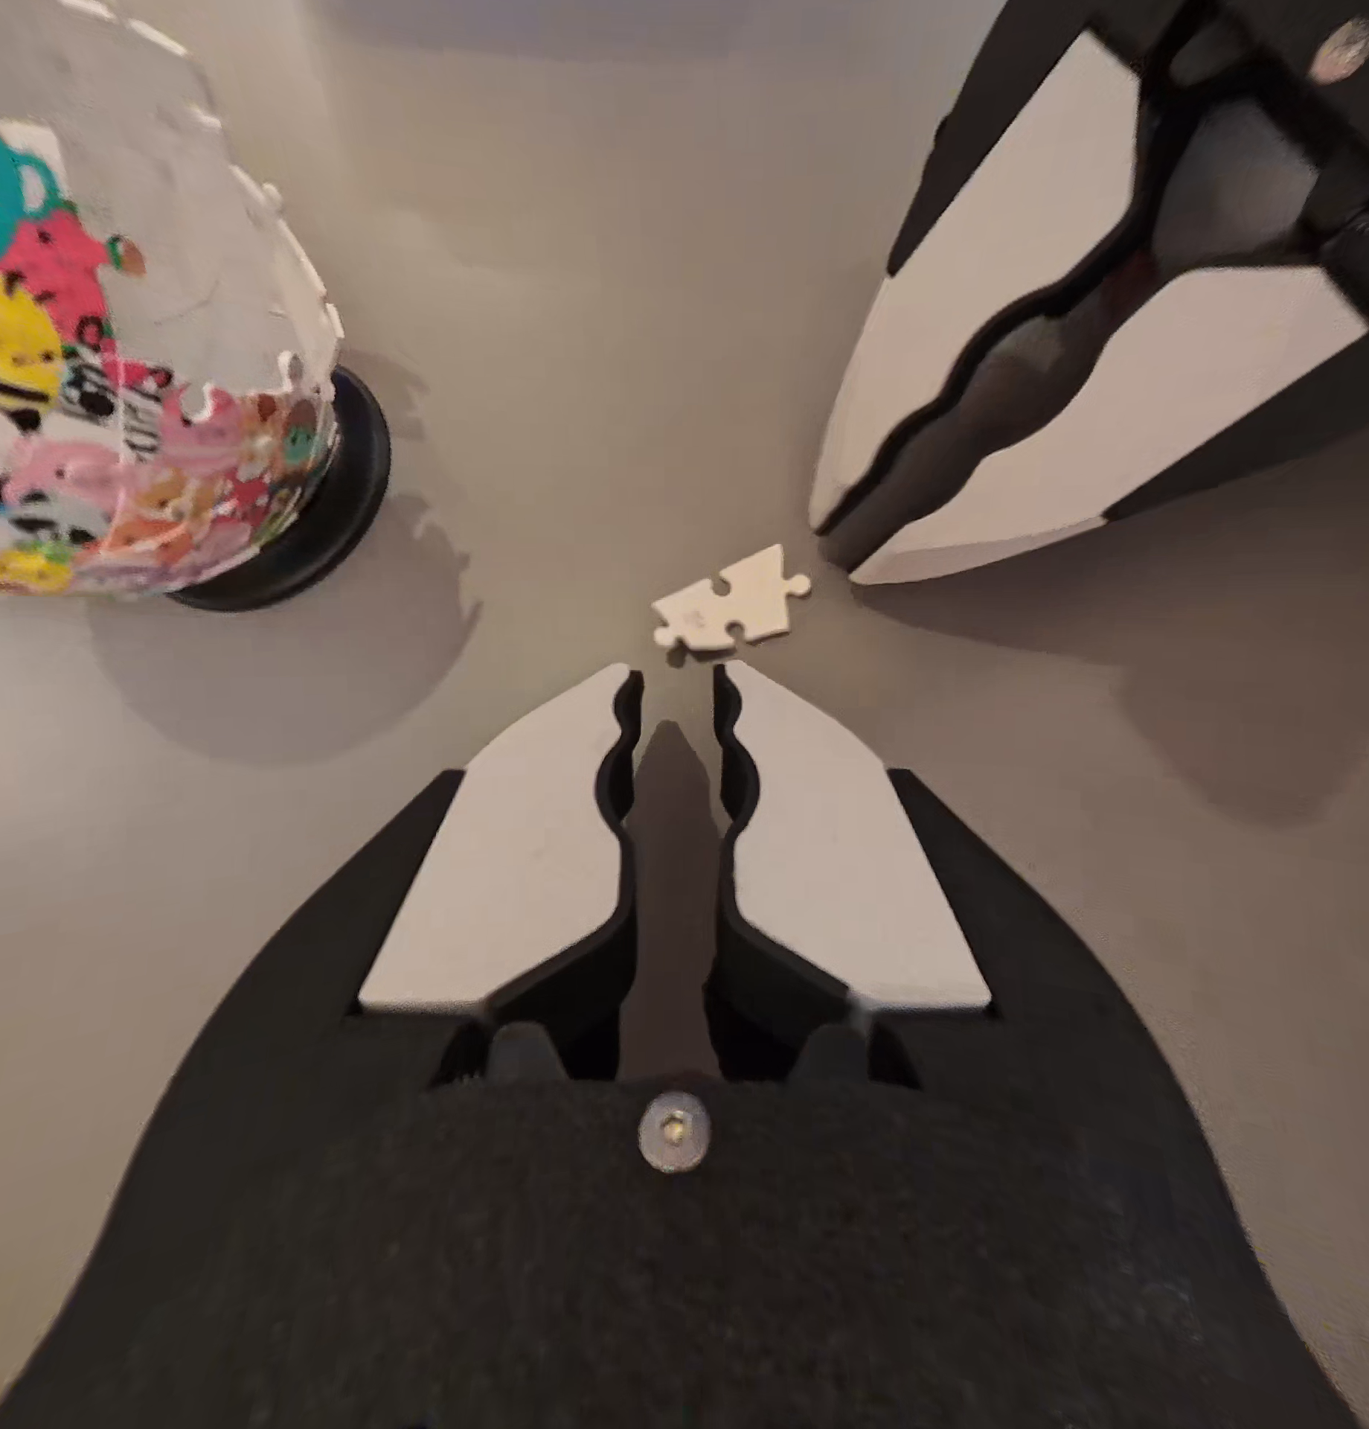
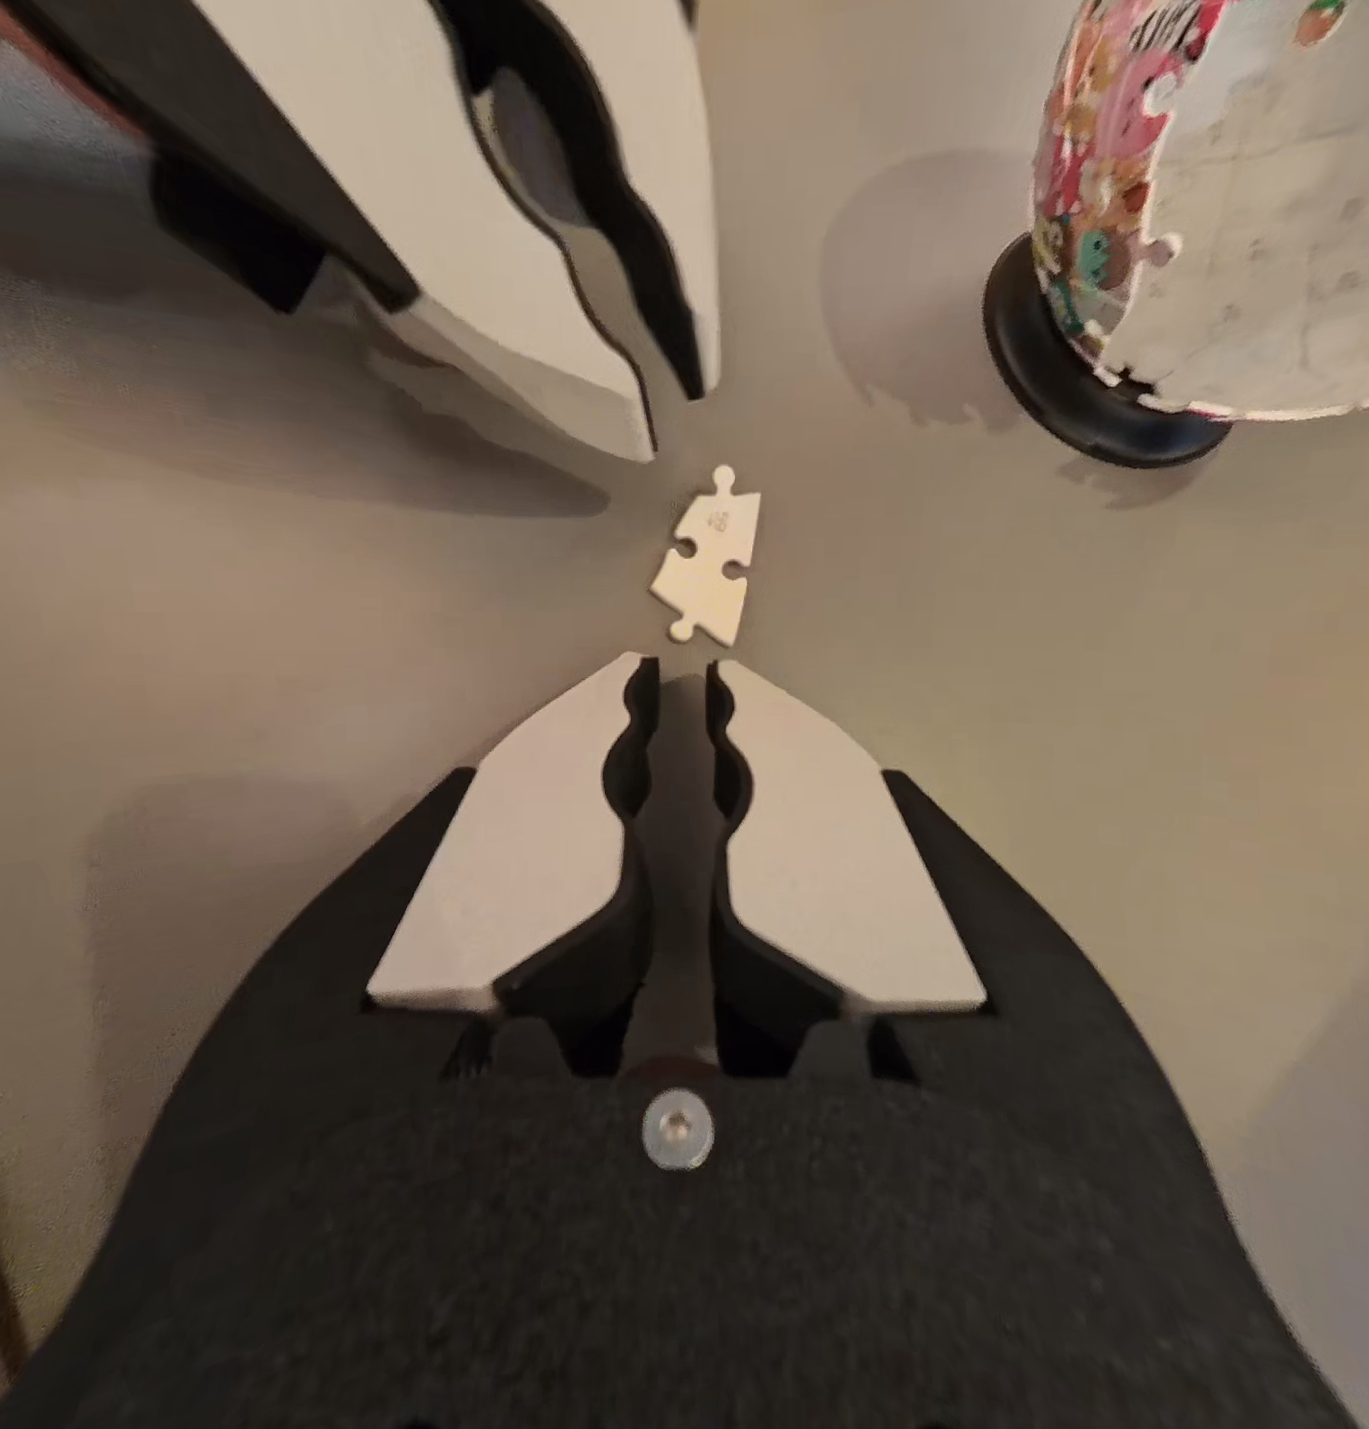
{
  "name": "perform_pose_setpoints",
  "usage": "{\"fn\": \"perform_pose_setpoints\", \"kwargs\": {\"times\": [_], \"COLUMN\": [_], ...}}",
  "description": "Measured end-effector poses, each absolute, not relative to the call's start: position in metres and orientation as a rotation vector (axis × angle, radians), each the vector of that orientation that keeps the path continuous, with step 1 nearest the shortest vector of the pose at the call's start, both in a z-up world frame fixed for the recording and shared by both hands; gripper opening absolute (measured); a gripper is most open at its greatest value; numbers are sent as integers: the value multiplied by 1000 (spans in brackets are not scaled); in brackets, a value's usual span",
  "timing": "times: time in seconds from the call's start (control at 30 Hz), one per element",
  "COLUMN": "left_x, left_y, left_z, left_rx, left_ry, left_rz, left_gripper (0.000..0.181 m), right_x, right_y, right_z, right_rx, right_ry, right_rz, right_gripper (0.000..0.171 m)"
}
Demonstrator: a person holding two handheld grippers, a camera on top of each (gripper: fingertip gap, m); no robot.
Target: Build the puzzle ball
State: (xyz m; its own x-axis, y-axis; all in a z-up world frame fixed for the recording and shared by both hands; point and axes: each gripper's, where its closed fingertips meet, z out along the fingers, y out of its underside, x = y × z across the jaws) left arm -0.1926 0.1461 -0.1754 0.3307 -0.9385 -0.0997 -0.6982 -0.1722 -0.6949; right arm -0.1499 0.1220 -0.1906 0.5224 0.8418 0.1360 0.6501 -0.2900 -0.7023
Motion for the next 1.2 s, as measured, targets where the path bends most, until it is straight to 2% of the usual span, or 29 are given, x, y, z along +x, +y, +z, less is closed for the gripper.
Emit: {"fn": "perform_pose_setpoints", "kwargs": {"times": [0.17,0.43,0.7,0.73,0.8,0.93,1.2], "left_x": [-184,-176,-177,-177,-178,-179,-178], "left_y": [153,156,151,150,149,148,143], "left_z": [-181,-187,-193,-193,-191,-192,-185], "left_rx": [-1896,-1868,-1848,-1844,-1835,-1886,-2096], "left_ry": [1599,1703,1773,1776,1774,1735,1666], "left_rz": [-536,-720,-733,-735,-743,-793,-1066], "left_gripper": [26,27,19,13,6,4,0], "right_x": [-152,-154,-149,-150,-150,-153,-145], "right_y": [126,125,128,128,126,116,115], "right_z": [-188,-195,-195,-195,-195,-189,-163], "right_rx": [-2090,-2149,-2160,-2157,-2147,-2053,-1456], "right_ry": [-1143,-1138,-1118,-1122,-1140,-1248,-1574], "right_rz": [443,469,491,492,502,548,1], "right_gripper": [14,16,13,13,15,20,17]}}
